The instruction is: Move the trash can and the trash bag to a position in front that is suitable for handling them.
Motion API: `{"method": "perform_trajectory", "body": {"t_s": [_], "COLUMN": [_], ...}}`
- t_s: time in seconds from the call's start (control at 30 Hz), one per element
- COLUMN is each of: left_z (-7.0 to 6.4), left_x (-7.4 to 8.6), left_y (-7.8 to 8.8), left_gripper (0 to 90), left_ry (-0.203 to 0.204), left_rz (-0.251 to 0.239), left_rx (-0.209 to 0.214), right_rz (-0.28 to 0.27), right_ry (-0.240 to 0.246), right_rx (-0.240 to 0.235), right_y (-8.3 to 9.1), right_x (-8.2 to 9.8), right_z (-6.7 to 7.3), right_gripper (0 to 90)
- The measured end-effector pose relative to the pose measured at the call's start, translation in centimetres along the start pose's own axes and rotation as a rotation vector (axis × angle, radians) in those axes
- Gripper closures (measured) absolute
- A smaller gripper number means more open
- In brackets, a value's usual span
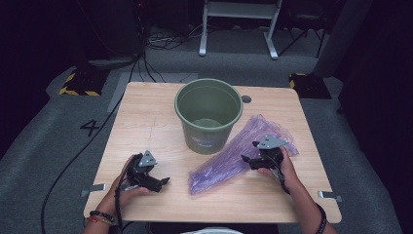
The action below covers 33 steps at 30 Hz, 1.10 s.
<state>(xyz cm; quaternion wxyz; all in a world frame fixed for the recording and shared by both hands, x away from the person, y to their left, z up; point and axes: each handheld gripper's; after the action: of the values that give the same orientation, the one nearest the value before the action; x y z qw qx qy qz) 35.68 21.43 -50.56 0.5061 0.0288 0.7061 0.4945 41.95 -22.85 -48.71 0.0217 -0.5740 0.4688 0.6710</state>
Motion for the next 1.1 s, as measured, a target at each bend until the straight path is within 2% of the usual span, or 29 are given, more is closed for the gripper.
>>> {"method": "perform_trajectory", "body": {"t_s": [0.2, 0.4, 0.6, 0.97, 1.1], "left_z": [0.0, 0.0, 0.0, 0.0, 0.0], "left_x": [0.0, 0.0, 0.0, 0.0, 0.0], "left_y": [0.0, 0.0, 0.0, 0.0, 0.0], "left_gripper": [0.0, 0.0, 0.0, 0.0, 0.0], "left_ry": [0.0, 0.0, 0.0, 0.0, 0.0], "left_rz": [0.0, 0.0, 0.0, 0.0, 0.0], "left_rx": [0.0, 0.0, 0.0, 0.001, 0.0], "right_rz": [0.054, 0.082, 0.086, 0.095, 0.062], "right_ry": [-0.01, -0.04, -0.054, -0.05, -0.061], "right_rx": [-0.012, -0.014, -0.004, 0.053, 0.066], "right_y": [-0.8, -0.9, -0.3, 1.5, 2.3], "right_x": [0.6, 1.1, 1.6, 3.0, 2.9], "right_z": [-0.3, -0.9, -1.8, -4.0, -4.4], "right_gripper": [25.3, 25.1, 24.2, 22.7, 22.3]}}
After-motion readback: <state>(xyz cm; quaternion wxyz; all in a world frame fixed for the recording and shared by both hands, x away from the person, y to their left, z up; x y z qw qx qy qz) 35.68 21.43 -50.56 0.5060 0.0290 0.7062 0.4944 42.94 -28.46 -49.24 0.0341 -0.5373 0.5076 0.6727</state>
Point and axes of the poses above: each handheld gripper's, and its own axes: y roughly backward along the jaws, x roughly out of its underside, z roughly to its left, and after that the axes turned 1 degree about -y, right-handed
